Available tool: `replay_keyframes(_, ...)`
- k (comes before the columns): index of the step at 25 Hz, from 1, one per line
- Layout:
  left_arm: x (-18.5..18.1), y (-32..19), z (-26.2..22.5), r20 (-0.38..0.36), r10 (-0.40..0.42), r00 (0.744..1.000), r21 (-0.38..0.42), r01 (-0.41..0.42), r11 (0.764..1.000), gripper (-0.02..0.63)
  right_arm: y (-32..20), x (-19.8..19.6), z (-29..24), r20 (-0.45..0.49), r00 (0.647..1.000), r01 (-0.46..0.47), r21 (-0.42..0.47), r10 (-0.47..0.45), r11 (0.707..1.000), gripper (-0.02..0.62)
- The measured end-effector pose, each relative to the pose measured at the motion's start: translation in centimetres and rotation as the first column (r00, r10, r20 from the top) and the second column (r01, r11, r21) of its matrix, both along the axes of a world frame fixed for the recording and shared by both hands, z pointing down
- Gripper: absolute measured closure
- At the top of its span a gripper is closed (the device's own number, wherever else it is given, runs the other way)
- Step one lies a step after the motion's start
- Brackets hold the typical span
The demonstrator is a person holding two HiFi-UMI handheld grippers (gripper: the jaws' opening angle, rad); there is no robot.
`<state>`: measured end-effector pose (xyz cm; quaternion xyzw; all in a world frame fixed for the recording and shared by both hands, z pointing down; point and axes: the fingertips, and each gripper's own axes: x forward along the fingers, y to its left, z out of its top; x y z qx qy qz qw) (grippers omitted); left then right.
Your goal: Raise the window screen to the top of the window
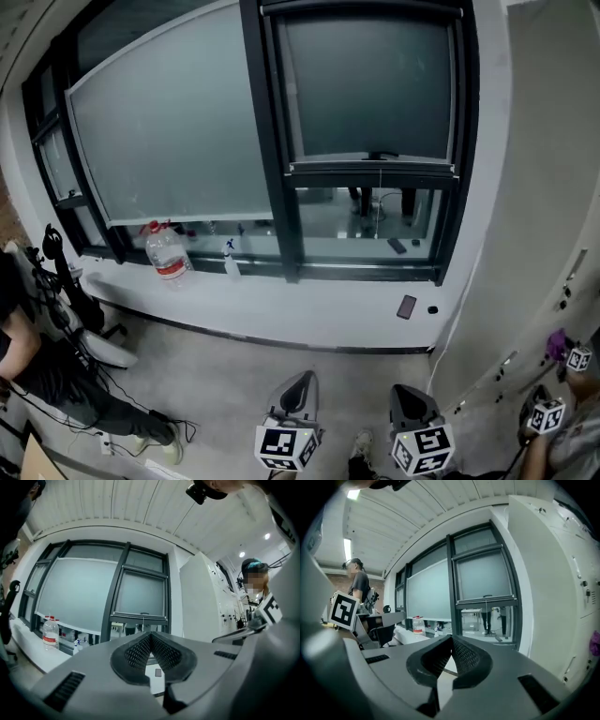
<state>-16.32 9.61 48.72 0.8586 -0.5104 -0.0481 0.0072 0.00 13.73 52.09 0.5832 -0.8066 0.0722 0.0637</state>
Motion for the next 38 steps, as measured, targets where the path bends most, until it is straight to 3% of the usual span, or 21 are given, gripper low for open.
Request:
replay_keyframes(4, 2.4, -6.4, -1.8, -0.025, 0.012, 1.000, 0.009, -0.012, 1.000, 0.603, -6.8, 0.6, -0.2, -0.022, 0.995, 0.092, -0.042, -0.093, 0.995, 0.591)
replay_keyframes(9, 7.3, -16.4, -3.7, 0.026, 0.016, 1.000, 0.022, -0.016, 1.000, 0.603, -14.8, 4.6, -2.0, 0.030, 0.996, 0.084, 0.014, -0.085, 0.996, 0.591)
replay_keyframes(13, 11.3, -23.6, -6.5, 0.017, 0.021, 1.000, 0.067, -0.022, 0.997, 0.603, -21.2, 8.3, -3.7, 0.040, 0.996, 0.080, 0.050, -0.082, 0.996, 0.591)
replay_keyframes(18, 16.5, -29.0, -7.8, -0.002, 0.063, 0.998, 0.105, -0.062, 0.993, 0.603, -27.4, 13.2, -3.8, 0.040, 0.999, 0.032, 0.053, -0.034, 0.998, 0.591)
replay_keyframes(23, 17.3, -33.1, -7.5, -0.070, 0.066, 0.995, 0.137, -0.056, 0.989, 0.603, -32.6, 15.0, -4.5, 0.142, 0.990, -0.001, 0.059, -0.007, 0.998, 0.591)
replay_keyframes(26, 17.9, -37.3, -6.5, -0.057, 0.051, 0.997, 0.117, -0.044, 0.992, 0.603, -36.5, 15.9, -4.3, 0.205, 0.978, 0.027, 0.049, -0.037, 0.998, 0.591)
replay_keyframes(31, 18.1, -47.3, -7.2, -0.008, 0.040, 0.999, 0.174, -0.038, 0.984, 0.603, -46.2, 16.8, -4.6, 0.172, 0.984, 0.028, 0.086, -0.043, 0.996, 0.591)
replay_keyframes(38, 19.4, -62.1, -10.3, -0.009, 0.044, 0.999, 0.239, -0.041, 0.970, 0.603, -61.9, 19.0, -8.6, 0.082, 0.996, 0.007, 0.146, -0.019, 0.989, 0.591)
